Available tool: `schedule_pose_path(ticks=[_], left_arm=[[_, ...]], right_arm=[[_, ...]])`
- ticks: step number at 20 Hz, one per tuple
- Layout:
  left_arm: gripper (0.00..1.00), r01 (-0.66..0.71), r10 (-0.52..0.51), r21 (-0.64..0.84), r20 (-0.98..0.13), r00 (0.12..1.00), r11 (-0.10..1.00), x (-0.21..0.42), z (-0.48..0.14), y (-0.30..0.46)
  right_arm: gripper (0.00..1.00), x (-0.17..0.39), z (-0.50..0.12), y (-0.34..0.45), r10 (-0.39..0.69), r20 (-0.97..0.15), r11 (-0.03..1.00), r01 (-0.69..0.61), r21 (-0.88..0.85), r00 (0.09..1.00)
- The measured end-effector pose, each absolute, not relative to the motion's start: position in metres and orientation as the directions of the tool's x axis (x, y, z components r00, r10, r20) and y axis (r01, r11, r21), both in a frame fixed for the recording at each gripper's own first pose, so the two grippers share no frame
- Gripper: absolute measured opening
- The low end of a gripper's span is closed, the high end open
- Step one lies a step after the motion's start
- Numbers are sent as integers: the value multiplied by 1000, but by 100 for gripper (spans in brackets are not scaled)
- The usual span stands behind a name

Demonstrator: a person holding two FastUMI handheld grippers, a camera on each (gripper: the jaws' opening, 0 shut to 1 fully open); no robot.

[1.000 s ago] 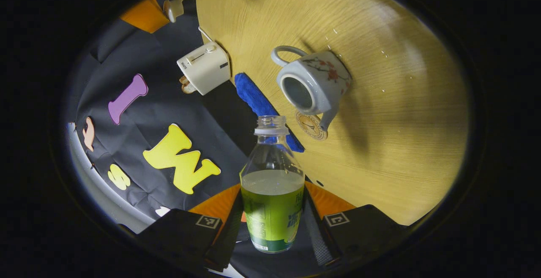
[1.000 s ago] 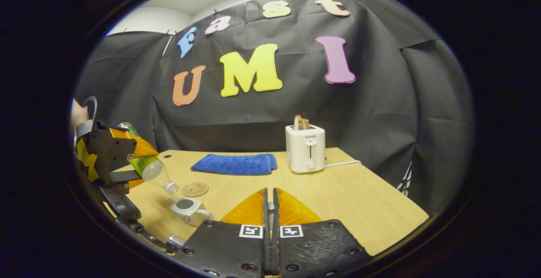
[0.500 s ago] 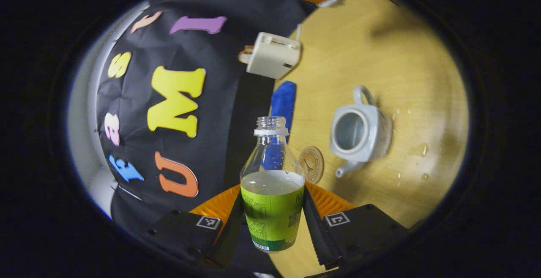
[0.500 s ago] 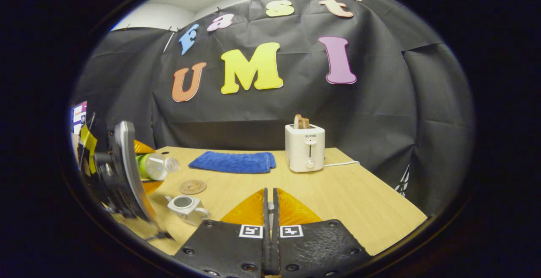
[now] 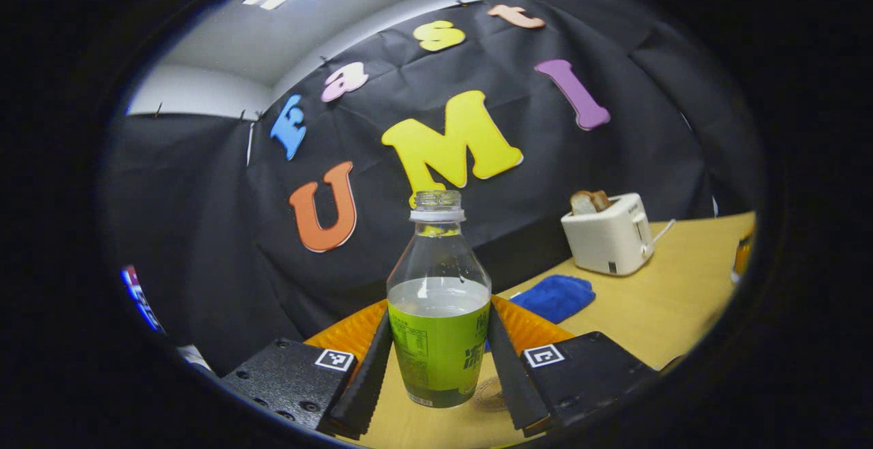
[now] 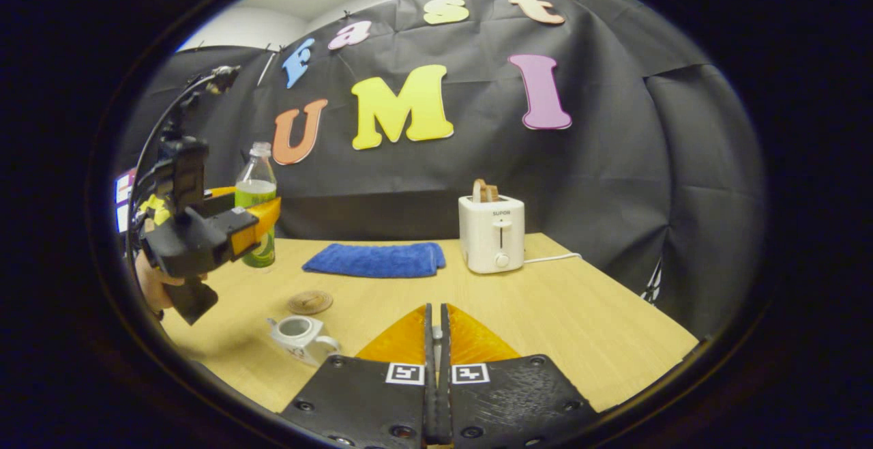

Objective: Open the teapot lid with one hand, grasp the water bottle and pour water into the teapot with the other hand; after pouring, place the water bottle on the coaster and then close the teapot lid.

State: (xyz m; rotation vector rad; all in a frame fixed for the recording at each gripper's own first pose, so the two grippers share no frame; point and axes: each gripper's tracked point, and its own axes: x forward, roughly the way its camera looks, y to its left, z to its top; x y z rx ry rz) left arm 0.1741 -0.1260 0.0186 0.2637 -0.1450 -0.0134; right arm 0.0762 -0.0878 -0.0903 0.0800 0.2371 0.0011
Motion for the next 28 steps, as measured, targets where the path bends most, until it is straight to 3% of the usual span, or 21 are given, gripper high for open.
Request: schedule_pose_path(ticks=[8, 15, 25, 28], left_arm=[[76, 52, -47, -43, 98, 994, 998, 236, -7, -119], [76, 73, -75, -39, -40, 996, 997, 245, -63, -122], [79, 96, -96, -5, -37, 995, 995, 245, -71, -131], [88, 90, -90, -6, -46, 995, 996, 238, -73, -128]], right_arm=[[0, 82, -104, -88, 19, -262, 994, 9, 108, 965], [0, 86, -118, -84, 33, -294, 993, 1, 116, 955], [0, 86, -123, -74, 51, -304, 993, -18, 112, 951], [0, 86, -123, -62, 82, -296, 992, -49, 117, 952]])
